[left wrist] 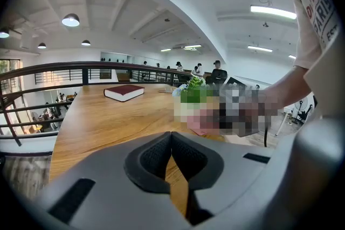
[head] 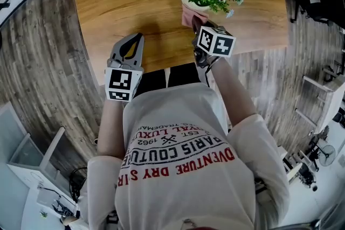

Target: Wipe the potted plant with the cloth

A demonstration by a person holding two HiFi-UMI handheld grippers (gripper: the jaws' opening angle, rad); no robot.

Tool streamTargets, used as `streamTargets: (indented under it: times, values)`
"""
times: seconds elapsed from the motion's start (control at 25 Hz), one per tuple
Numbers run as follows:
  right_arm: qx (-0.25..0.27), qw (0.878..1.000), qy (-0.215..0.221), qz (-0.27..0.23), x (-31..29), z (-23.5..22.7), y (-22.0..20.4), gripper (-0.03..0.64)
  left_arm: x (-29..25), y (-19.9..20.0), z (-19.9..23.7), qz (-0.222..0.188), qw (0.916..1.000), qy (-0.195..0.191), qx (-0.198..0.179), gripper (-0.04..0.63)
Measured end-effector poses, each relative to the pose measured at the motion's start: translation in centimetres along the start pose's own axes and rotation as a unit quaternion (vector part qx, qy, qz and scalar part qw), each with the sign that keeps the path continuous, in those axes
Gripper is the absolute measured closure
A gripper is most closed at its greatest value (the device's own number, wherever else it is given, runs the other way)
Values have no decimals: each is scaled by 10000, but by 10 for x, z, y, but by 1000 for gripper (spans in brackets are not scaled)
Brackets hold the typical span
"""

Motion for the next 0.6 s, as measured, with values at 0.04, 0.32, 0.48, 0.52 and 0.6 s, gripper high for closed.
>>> streamTargets:
  times: [0.04, 0.32, 0.48, 0.52, 0.6]
  values:
    - [8, 10000, -31, -6, 2, -3, -1, 581, -1, 0, -1, -3, 10000, -14, -4, 580]
    - [37, 9993, -356, -54, 17, -20, -9, 581, -6, 2, -7, -21, 9998, -153, -89, 580]
    - [3, 9994, -331, -34, 27, -19, -14, 581, -10, 8, -14, -95, 9996, -239, -152, 580]
    - [-17, 9997, -226, -48, 30, -15, -14, 581, -10, 9, -15, -110, 9995, -253, -174, 580]
    - [10, 9999, 79, -110, 35, -3, -12, 581, -10, 13, -17, -146, 9994, -258, -204, 580]
Point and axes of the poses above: the fingertips, and each gripper's own axes: x backward along the fingers, z to its left, y out of its top, the point moved 6 cm from there along x, backward along the fingers, and after that the axes turned 1 degree about x, right-handed, at the moved point
